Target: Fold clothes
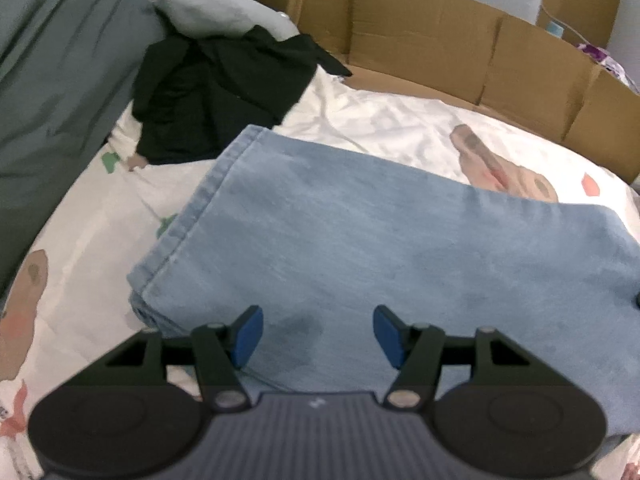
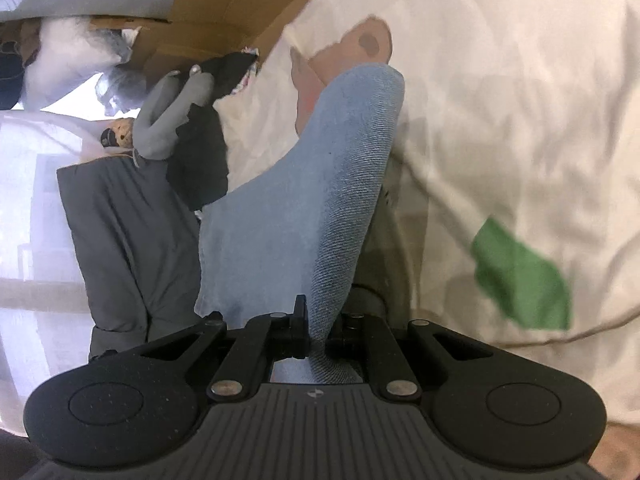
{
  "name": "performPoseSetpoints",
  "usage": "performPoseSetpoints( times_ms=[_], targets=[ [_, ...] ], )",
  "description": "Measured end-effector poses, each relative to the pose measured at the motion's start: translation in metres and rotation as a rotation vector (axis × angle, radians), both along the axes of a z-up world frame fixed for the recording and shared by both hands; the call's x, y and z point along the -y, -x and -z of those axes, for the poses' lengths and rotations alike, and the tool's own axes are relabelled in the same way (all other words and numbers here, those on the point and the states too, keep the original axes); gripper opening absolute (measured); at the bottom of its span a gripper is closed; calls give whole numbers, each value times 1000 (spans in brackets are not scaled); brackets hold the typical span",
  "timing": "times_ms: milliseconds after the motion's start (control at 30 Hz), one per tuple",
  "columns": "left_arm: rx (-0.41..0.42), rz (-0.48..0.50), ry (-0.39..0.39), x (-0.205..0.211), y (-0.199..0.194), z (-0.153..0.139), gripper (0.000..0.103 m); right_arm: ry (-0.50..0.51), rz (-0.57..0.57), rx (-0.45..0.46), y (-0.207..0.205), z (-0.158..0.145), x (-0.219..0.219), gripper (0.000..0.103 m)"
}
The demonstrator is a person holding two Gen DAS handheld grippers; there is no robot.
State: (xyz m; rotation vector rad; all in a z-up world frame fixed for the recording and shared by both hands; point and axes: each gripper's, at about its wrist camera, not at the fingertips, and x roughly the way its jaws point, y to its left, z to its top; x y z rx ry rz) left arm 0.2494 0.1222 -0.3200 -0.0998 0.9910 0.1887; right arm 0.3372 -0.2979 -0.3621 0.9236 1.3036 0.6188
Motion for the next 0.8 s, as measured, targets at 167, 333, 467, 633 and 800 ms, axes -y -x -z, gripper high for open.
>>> performPoseSetpoints(
  times_ms=[167,333,467,633,800],
  targets=[
    [-6,56,5,10,-8,10,65,46,19,30,-9,-10,29,5],
    [19,104,21,20,-22,10,65,101,35,71,-18,-25,57,5],
    [42,127,41,29,-32,9,65,134,66,117,-20,-38,82,5],
    [45,160,61,40,-42,13,65,180,136,133,-24,-43,119,5],
    [44,201,76,51,-45,16,65,227,193,133,-34,-46,149,5]
  ],
)
